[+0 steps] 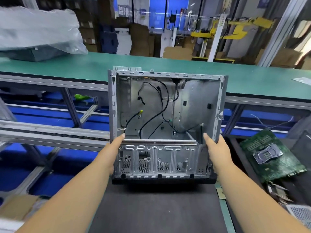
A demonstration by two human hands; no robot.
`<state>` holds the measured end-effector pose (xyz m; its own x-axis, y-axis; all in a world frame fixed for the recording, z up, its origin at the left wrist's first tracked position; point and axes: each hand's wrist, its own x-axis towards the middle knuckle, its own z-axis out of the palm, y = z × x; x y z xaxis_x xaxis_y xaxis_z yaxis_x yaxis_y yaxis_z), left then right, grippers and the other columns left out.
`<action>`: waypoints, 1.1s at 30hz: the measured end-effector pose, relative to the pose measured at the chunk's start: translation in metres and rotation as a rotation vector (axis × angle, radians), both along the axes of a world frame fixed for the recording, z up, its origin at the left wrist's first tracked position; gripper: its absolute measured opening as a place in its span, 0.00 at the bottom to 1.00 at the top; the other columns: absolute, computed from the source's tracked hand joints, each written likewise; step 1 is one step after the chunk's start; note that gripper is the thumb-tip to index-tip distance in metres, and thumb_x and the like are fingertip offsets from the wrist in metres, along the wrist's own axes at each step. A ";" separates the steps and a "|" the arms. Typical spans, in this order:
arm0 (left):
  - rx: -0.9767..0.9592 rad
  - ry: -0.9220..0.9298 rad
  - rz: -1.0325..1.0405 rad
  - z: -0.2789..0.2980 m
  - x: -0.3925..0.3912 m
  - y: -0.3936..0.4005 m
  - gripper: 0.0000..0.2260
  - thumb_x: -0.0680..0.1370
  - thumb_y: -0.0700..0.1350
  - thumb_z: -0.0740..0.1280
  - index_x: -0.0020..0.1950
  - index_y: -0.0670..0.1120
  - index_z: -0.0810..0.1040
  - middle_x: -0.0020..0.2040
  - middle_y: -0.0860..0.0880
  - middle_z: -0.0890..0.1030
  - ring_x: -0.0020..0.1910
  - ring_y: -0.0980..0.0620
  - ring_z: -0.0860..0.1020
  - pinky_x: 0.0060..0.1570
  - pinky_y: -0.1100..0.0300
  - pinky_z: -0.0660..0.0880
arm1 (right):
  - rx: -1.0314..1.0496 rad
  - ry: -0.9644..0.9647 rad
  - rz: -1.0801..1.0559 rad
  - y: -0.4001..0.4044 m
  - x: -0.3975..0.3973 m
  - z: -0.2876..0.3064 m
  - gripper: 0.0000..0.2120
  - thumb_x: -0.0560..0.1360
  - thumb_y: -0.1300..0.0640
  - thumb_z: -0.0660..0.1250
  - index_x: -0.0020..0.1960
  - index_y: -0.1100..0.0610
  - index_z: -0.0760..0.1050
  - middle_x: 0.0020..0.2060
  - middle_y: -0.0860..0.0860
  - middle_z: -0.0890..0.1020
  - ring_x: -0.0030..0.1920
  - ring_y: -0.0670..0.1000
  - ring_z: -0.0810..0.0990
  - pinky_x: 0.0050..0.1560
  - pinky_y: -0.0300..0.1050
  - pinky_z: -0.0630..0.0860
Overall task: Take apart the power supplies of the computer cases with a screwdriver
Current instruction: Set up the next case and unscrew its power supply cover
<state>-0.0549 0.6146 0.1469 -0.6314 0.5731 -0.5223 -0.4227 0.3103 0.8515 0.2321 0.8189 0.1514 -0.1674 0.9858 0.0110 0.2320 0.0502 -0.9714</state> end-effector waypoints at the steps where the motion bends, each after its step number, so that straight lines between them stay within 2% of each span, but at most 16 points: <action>1: 0.000 -0.050 -0.010 0.002 0.003 -0.001 0.55 0.51 0.72 0.75 0.75 0.54 0.68 0.75 0.46 0.69 0.73 0.41 0.68 0.71 0.38 0.64 | -0.050 0.047 0.041 -0.001 0.003 -0.001 0.22 0.75 0.41 0.71 0.67 0.43 0.73 0.56 0.41 0.81 0.57 0.48 0.79 0.58 0.50 0.72; 4: -0.015 -0.119 -0.028 0.004 0.011 -0.009 0.58 0.47 0.72 0.76 0.76 0.53 0.68 0.76 0.45 0.68 0.74 0.40 0.66 0.71 0.36 0.63 | -0.259 0.149 0.133 -0.004 0.011 -0.004 0.33 0.69 0.45 0.79 0.70 0.47 0.71 0.62 0.48 0.80 0.63 0.55 0.78 0.67 0.60 0.72; 6: -0.011 -0.142 -0.006 -0.002 0.015 -0.015 0.58 0.48 0.70 0.77 0.75 0.52 0.69 0.76 0.45 0.68 0.74 0.40 0.67 0.70 0.35 0.64 | -0.364 0.145 0.144 -0.006 0.015 -0.008 0.31 0.69 0.48 0.80 0.68 0.48 0.71 0.64 0.50 0.79 0.65 0.58 0.75 0.70 0.65 0.68; 10: 0.029 -0.131 0.040 -0.022 0.023 -0.026 0.48 0.53 0.68 0.78 0.71 0.55 0.72 0.71 0.46 0.74 0.66 0.38 0.75 0.63 0.35 0.71 | -0.396 0.207 0.152 -0.012 0.022 -0.018 0.25 0.70 0.55 0.79 0.63 0.48 0.74 0.64 0.51 0.79 0.67 0.57 0.74 0.72 0.65 0.65; 12: 0.077 -0.122 0.056 -0.032 0.025 -0.027 0.41 0.54 0.67 0.77 0.65 0.56 0.75 0.67 0.46 0.77 0.62 0.39 0.78 0.60 0.34 0.74 | -0.385 0.263 0.149 -0.016 0.027 -0.026 0.30 0.70 0.55 0.80 0.68 0.50 0.73 0.66 0.51 0.78 0.69 0.56 0.73 0.73 0.65 0.65; 14: 0.098 -0.105 0.074 -0.041 0.027 -0.029 0.40 0.54 0.67 0.76 0.63 0.57 0.75 0.67 0.47 0.77 0.65 0.40 0.76 0.63 0.35 0.72 | -0.377 0.293 0.144 -0.022 0.030 -0.036 0.34 0.69 0.55 0.80 0.71 0.50 0.70 0.67 0.50 0.78 0.70 0.55 0.72 0.74 0.64 0.63; 16: 0.118 -0.087 0.072 -0.050 0.026 -0.030 0.42 0.54 0.68 0.76 0.66 0.58 0.73 0.69 0.49 0.76 0.68 0.42 0.73 0.67 0.36 0.68 | -0.363 0.306 0.150 -0.028 0.030 -0.045 0.30 0.69 0.55 0.80 0.67 0.48 0.73 0.64 0.47 0.80 0.68 0.54 0.74 0.75 0.63 0.63; 18: 0.154 -0.071 0.067 -0.056 0.022 -0.028 0.43 0.54 0.67 0.76 0.68 0.58 0.73 0.70 0.49 0.75 0.69 0.42 0.73 0.69 0.37 0.66 | -0.332 0.299 0.170 -0.031 0.027 -0.050 0.26 0.66 0.52 0.81 0.61 0.44 0.75 0.60 0.44 0.82 0.66 0.53 0.76 0.74 0.62 0.64; 22: 0.190 -0.043 0.057 -0.055 0.006 -0.006 0.41 0.55 0.67 0.76 0.66 0.58 0.73 0.69 0.51 0.76 0.69 0.45 0.73 0.70 0.39 0.66 | -0.274 0.283 0.198 -0.012 0.014 -0.051 0.33 0.55 0.40 0.81 0.59 0.40 0.76 0.59 0.40 0.83 0.65 0.51 0.78 0.74 0.63 0.65; 27: 0.167 -0.046 0.044 -0.057 -0.017 0.028 0.42 0.56 0.69 0.74 0.68 0.59 0.73 0.69 0.51 0.76 0.69 0.45 0.73 0.70 0.41 0.66 | -0.261 0.233 0.202 0.013 -0.001 -0.047 0.35 0.55 0.37 0.80 0.61 0.38 0.75 0.61 0.39 0.81 0.66 0.50 0.76 0.74 0.63 0.65; 33: 0.157 -0.054 0.026 -0.060 -0.042 0.062 0.42 0.57 0.69 0.74 0.69 0.57 0.74 0.69 0.50 0.76 0.69 0.45 0.73 0.70 0.42 0.67 | -0.265 0.194 0.202 0.027 -0.015 -0.042 0.28 0.57 0.35 0.78 0.55 0.29 0.74 0.57 0.33 0.81 0.66 0.47 0.76 0.72 0.62 0.66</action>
<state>-0.0965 0.6766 0.0865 -0.6204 0.6343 -0.4612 -0.4754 0.1635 0.8644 0.2172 0.8461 0.1091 -0.3788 0.9059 -0.1895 0.0540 -0.1827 -0.9817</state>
